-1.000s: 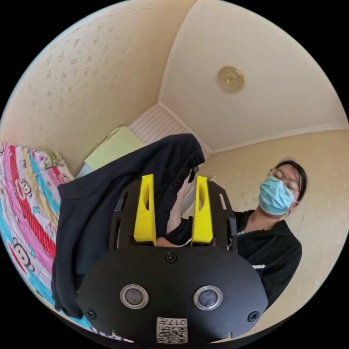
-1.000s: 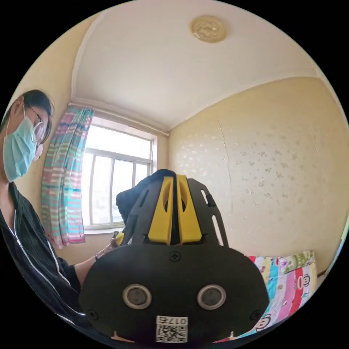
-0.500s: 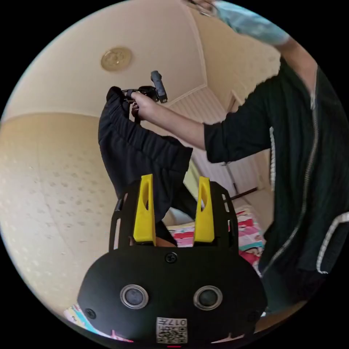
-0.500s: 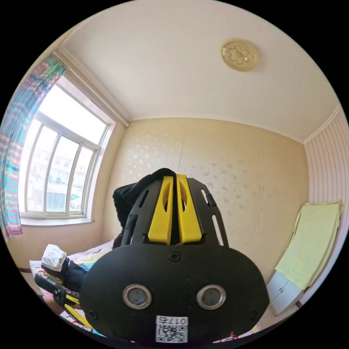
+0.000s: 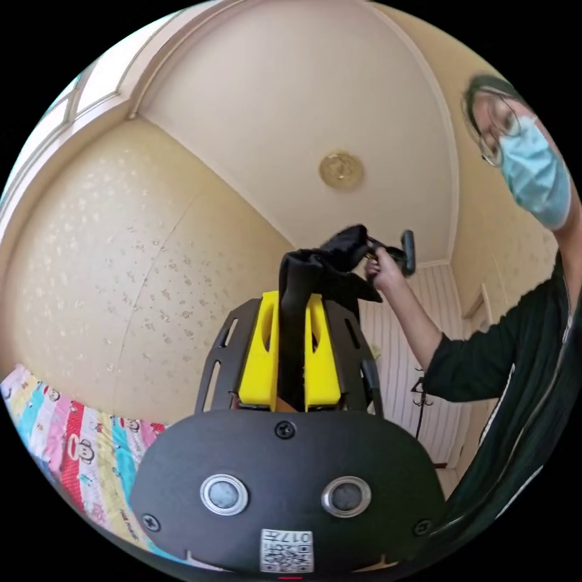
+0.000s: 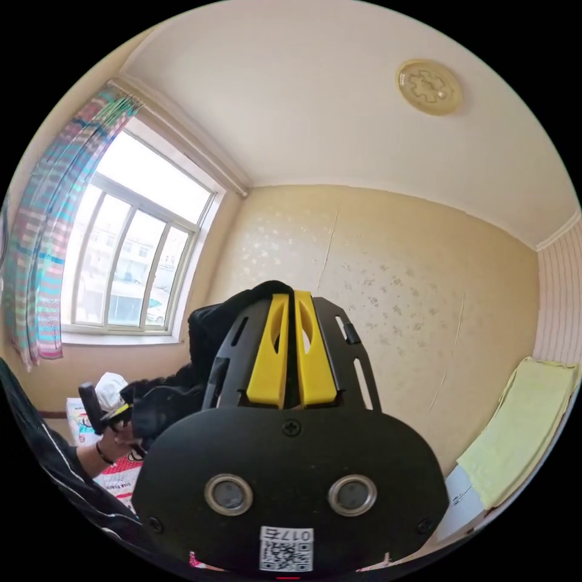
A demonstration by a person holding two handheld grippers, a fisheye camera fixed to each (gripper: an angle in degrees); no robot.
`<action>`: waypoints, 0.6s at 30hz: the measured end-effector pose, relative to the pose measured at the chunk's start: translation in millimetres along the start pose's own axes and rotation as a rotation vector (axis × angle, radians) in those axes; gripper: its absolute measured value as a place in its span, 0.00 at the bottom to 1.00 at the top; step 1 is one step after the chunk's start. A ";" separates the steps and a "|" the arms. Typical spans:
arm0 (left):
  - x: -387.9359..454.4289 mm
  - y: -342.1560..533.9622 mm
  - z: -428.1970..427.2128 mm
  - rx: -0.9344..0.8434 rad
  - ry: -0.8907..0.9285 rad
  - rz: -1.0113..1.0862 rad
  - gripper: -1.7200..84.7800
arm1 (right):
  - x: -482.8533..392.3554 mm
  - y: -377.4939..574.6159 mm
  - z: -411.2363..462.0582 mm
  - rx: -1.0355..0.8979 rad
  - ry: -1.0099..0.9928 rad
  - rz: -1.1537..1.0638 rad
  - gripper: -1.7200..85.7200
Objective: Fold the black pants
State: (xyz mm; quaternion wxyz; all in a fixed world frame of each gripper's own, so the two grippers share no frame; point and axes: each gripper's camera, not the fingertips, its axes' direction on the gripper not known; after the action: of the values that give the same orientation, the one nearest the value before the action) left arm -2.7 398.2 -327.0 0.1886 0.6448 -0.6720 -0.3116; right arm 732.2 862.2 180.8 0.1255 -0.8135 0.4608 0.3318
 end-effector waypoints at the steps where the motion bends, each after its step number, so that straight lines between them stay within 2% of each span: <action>1: -4.4 -11.0 -8.8 -0.025 -0.055 -0.001 0.10 | 0.1 5.1 0.6 -0.030 -0.009 -0.031 0.03; 3: -10.6 -28.3 -22.4 -0.034 -0.108 -0.017 0.10 | -1.0 11.6 1.8 -0.074 -0.010 -0.061 0.03; 6: -16.7 -54.7 -48.2 0.063 -0.126 -0.071 0.09 | -2.7 17.0 -0.6 -0.093 -0.073 -0.084 0.03; 10: 3.4 -109.9 -65.7 0.110 -0.235 0.074 0.09 | -1.3 3.9 -12.1 -0.084 -0.206 -0.078 0.03; 18: 81.1 -217.5 -77.3 0.194 -0.315 0.360 0.09 | -20.8 -48.5 -51.6 0.049 -0.188 -0.244 0.03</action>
State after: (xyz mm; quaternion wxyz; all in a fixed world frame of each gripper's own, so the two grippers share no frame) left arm 203.0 310.4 -426.2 0.0712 0.4733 -0.8239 -0.3036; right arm 787.1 876.1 228.2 0.2273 -0.8254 0.3528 0.3775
